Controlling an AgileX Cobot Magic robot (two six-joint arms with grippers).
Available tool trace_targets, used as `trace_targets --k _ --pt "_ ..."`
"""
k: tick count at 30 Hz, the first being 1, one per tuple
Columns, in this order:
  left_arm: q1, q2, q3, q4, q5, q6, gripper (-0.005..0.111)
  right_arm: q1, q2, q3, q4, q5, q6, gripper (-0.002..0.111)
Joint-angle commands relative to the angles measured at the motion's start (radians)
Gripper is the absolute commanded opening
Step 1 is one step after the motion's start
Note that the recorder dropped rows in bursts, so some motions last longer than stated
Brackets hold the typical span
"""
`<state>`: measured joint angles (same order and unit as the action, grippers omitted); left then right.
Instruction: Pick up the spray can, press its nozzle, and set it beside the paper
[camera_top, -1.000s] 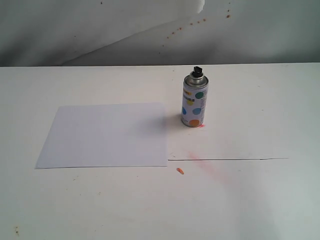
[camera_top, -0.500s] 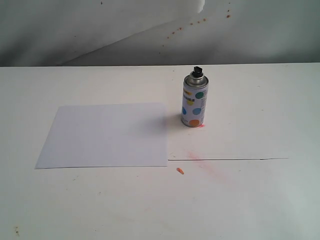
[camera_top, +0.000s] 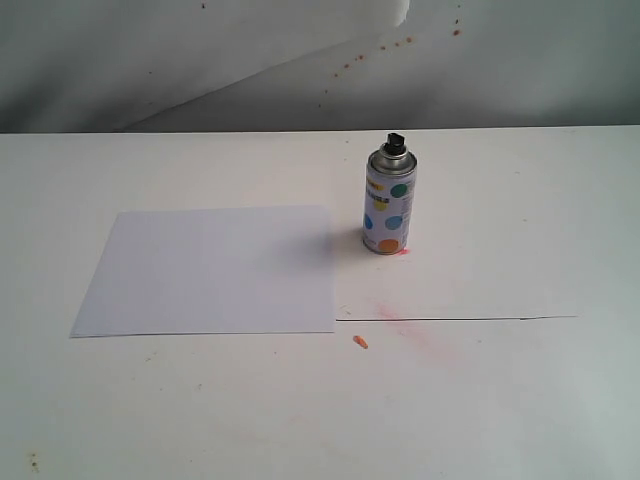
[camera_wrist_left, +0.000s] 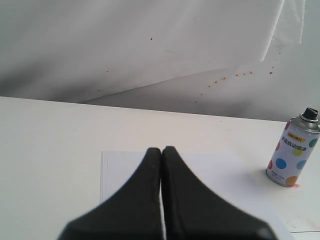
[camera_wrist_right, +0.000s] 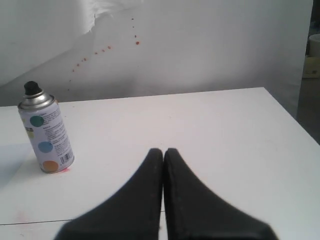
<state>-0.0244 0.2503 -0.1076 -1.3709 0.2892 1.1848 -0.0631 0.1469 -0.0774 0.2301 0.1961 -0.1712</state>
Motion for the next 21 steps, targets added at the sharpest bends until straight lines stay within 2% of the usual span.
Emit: trace_targets --k 1,3,11,19,21 --pt "0.001 -0.003 0.003 -0.009 0.002 -0.002 0.0 -0.008 -0.004 0.037 -0.198 -0.011 0.209 0.0" --pt "0.001 -0.003 0.003 -0.009 0.002 -0.002 0.0 -0.008 -0.01 0.044 -0.265 -0.011 0.28 0.0" --pt "0.001 -0.003 0.003 -0.009 0.002 -0.002 0.0 -0.008 -0.039 0.077 -0.265 -0.039 0.257 0.0" --pt "0.001 -0.003 0.003 -0.009 0.002 -0.002 0.0 -0.006 -0.041 0.077 -0.264 0.019 0.246 0.0" --pt "0.001 -0.003 0.003 -0.009 0.002 -0.002 0.0 -0.006 -0.065 0.077 -0.274 0.095 0.246 0.0"
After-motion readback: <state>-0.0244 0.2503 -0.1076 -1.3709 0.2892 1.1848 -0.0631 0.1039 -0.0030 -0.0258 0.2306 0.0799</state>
